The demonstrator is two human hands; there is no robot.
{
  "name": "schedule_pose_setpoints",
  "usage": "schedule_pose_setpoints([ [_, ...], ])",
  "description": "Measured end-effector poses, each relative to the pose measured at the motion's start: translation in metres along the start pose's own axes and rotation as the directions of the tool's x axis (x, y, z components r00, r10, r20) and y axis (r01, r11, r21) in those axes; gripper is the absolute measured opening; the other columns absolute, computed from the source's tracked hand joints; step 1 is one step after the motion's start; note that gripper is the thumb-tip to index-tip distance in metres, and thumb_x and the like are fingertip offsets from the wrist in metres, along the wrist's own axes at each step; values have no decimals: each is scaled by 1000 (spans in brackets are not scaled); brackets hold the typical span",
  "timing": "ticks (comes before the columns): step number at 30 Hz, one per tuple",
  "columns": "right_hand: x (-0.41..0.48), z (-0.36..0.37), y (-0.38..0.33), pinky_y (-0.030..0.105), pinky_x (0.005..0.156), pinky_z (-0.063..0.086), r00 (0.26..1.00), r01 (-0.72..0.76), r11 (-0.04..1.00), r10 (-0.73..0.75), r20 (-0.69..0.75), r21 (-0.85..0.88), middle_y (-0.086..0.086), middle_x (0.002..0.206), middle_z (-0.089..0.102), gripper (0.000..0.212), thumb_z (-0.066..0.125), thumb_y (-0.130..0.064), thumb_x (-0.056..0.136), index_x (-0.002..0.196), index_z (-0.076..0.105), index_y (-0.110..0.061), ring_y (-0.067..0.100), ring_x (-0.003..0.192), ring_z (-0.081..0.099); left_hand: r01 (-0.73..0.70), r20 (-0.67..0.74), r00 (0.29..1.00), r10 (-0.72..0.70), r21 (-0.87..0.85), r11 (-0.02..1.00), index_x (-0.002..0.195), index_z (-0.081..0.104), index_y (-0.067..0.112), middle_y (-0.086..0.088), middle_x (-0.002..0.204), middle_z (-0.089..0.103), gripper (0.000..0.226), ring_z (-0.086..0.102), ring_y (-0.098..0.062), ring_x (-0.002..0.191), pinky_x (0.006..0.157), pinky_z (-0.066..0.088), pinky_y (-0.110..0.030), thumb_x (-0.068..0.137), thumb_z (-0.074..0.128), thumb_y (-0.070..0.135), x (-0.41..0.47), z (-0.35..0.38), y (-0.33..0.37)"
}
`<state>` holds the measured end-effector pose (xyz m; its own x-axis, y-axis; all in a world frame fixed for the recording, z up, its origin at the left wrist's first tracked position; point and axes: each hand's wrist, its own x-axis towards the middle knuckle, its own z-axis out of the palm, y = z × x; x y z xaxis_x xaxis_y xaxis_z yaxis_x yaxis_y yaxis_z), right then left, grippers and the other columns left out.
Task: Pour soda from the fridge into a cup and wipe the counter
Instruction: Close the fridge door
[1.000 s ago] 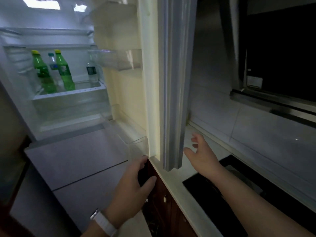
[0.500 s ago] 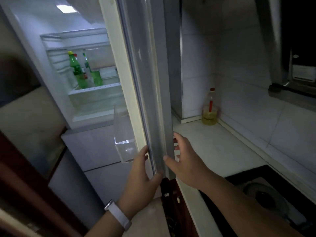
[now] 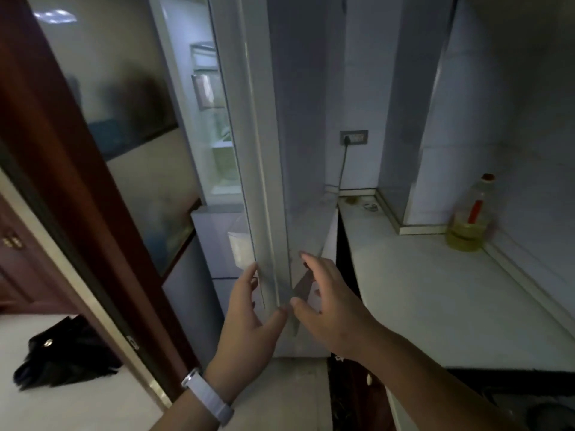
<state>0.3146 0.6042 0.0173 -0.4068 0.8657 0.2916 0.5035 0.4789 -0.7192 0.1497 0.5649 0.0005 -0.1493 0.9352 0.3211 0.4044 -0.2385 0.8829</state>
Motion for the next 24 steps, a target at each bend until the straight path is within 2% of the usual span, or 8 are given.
schedule_pose_setpoints([
  [3, 28, 9, -1, 27, 109, 35, 998, 67, 994, -67, 1, -87, -16, 148, 23, 66, 54, -41, 96, 152, 20, -30, 4, 133, 32, 13, -36, 999, -14, -28, 1000, 133, 28, 52, 44, 129, 39, 72, 35, 18, 124, 106, 33, -27, 85, 71, 20, 12, -21, -11],
  [5, 50, 15, -3, 28, 111, 33, 995, 99, 982, -103, -15, -159, -14, 152, 18, 66, 54, -38, 97, 152, 21, -27, 6, 137, 27, 32, -41, 999, -34, -42, 999, 143, 28, 40, 28, 140, 40, 76, 36, 8, 131, 113, 34, -40, 80, 69, 34, 23, -37, -20],
  [7, 74, 23, -6, 28, 115, 27, 993, 100, 972, -109, -32, -214, -13, 157, 9, 67, 53, -37, 97, 153, 19, -27, 8, 144, 17, 20, -60, 998, -23, -46, 999, 148, 25, 34, 20, 145, 40, 85, 36, 2, 134, 113, 35, -47, 74, 65, 44, 36, -52, -30],
  [10, 111, 39, -12, 24, 114, 14, 990, 105, 954, -128, -63, -280, -15, 161, -5, 71, 52, -37, 98, 155, 12, -30, 8, 147, 3, 9, -65, 998, -14, -87, 996, 149, 21, 37, 21, 147, 37, 86, 35, 5, 134, 112, 37, -43, 76, 67, 36, 56, -72, -43],
  [12, 135, 52, -15, 26, 115, 13, 983, 131, 942, -164, -82, -310, -17, 160, -10, 73, 51, -41, 97, 155, 8, -33, 8, 148, 0, -12, -54, 998, 7, -87, 996, 149, 19, 41, 22, 148, 35, 88, 34, 3, 136, 112, 38, -42, 76, 67, 40, 68, -84, -54],
  [16, 179, 79, -18, 29, 117, 8, 969, 182, 901, -233, -86, -394, -20, 158, -18, 78, 50, -49, 95, 151, -4, -42, 7, 148, -7, -29, -54, 998, 26, -53, 998, 148, 13, 49, 18, 152, 29, 90, 35, -10, 139, 108, 42, -49, 76, 66, 48, 96, -108, -85],
  [21, 223, 111, -24, 26, 116, 4, 964, 190, 870, -252, -80, -455, -25, 154, -25, 87, 54, -47, 95, 145, -17, -50, 7, 148, -10, -67, -71, 995, 63, -62, 996, 151, 6, 46, 21, 156, 23, 95, 31, -6, 142, 109, 42, -47, 77, 65, 47, 134, -134, -115],
  [24, 245, 124, -29, 25, 117, 4, 969, 175, 849, -239, -66, -499, -23, 151, -29, 86, 52, -47, 95, 151, -12, -43, 7, 147, -12, -93, -85, 993, 85, -97, 991, 145, 2, 59, 21, 156, 23, 93, 29, -5, 143, 111, 39, -46, 79, 64, 43, 159, -147, -128],
])
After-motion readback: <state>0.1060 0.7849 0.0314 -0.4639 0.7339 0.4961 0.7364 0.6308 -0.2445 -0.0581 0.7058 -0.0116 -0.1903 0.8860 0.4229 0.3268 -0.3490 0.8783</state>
